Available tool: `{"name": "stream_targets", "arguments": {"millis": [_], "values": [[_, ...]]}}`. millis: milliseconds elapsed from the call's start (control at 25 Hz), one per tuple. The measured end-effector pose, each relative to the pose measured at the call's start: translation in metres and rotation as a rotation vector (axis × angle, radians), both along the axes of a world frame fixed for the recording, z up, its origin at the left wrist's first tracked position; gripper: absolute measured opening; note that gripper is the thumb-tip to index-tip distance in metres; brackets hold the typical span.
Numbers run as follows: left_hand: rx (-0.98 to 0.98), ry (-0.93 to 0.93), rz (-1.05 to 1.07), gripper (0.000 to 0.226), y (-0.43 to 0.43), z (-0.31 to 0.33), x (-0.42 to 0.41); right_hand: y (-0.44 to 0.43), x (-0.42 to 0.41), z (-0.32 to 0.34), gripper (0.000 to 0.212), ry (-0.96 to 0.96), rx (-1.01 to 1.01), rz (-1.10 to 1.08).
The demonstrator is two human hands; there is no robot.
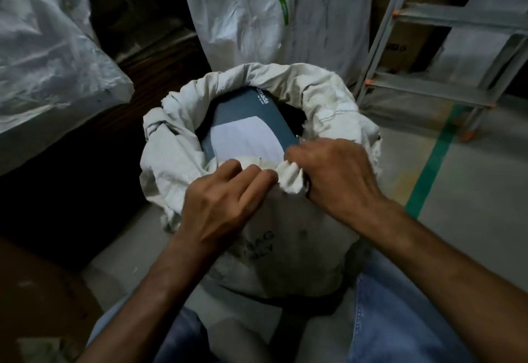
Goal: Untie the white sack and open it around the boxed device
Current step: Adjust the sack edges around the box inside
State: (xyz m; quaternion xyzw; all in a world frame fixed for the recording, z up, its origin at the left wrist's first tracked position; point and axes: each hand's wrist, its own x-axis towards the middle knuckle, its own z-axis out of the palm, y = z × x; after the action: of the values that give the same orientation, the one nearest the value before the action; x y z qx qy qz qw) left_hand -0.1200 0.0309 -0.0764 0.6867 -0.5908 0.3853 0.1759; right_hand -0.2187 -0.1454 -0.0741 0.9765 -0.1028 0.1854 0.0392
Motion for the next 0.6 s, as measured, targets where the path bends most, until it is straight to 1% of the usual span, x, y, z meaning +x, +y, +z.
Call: {"name": "stream_targets", "arguments": {"millis": [40, 80, 120, 160, 200, 240, 280, 320, 360, 400, 440, 480, 520, 560, 600], "values": [[-0.063, 0.037, 0.006, 0.014, -0.005, 0.011, -0.003, -0.001, -0.002, 0.006, 0.019, -0.124, 0.010, -0.045], [-0.094, 0.063, 0.012, 0.014, -0.010, 0.020, -0.005, 0.000, -0.006, 0.009, 0.017, -0.196, 0.000, -0.090], [-0.071, 0.092, 0.031, 0.015, -0.013, 0.026, -0.008, 0.001, -0.010, 0.007, 0.016, -0.232, -0.025, -0.114], [0.025, 0.146, 0.053, 0.024, -0.013, 0.027, -0.010, 0.004, -0.016, 0.000, 0.017, -0.231, -0.044, -0.113], [0.196, 0.246, 0.062, 0.040, -0.008, 0.025, -0.008, 0.006, -0.022, -0.010, 0.018, -0.199, -0.070, -0.091], [0.450, 0.413, 0.037, 0.054, 0.002, 0.023, 0.000, 0.010, -0.028, -0.020, 0.018, -0.145, -0.111, -0.055], [0.708, 0.640, 0.000, 0.066, 0.014, 0.023, 0.010, 0.014, -0.033, -0.028, 0.017, -0.090, -0.167, -0.015], [0.911, 0.910, -0.064, 0.076, 0.024, 0.026, 0.018, 0.016, -0.035, -0.034, 0.017, -0.042, -0.214, 0.030], [0.970, 1.027, -0.120, 0.082, 0.031, 0.027, 0.028, 0.018, -0.034, -0.037, 0.018, 0.001, -0.238, 0.073], [0.932, 0.953, -0.113, 0.087, 0.033, 0.023, 0.038, 0.022, -0.032, -0.037, 0.020, 0.044, -0.247, 0.099], [0.898, 0.758, -0.030, 0.095, 0.031, 0.017, 0.046, 0.026, -0.030, -0.035, 0.025, 0.090, -0.250, 0.115], [0.920, 0.588, 0.074, 0.106, 0.025, 0.012, 0.050, 0.030, -0.029, -0.033, 0.033, 0.152, -0.247, 0.125], [1.001, 0.478, 0.167, 0.113, 0.018, 0.007, 0.052, 0.033, -0.029, -0.032, 0.044, 0.234, -0.229, 0.134], [1.069, 0.434, 0.224, 0.114, 0.012, 0.000, 0.051, 0.035, -0.033, -0.031, 0.058, 0.342, -0.181, 0.142], [1.096, 0.409, 0.242, 0.106, 0.008, -0.008, 0.048, 0.037, -0.039, -0.030, 0.072, 0.461, -0.087, 0.142]]}}
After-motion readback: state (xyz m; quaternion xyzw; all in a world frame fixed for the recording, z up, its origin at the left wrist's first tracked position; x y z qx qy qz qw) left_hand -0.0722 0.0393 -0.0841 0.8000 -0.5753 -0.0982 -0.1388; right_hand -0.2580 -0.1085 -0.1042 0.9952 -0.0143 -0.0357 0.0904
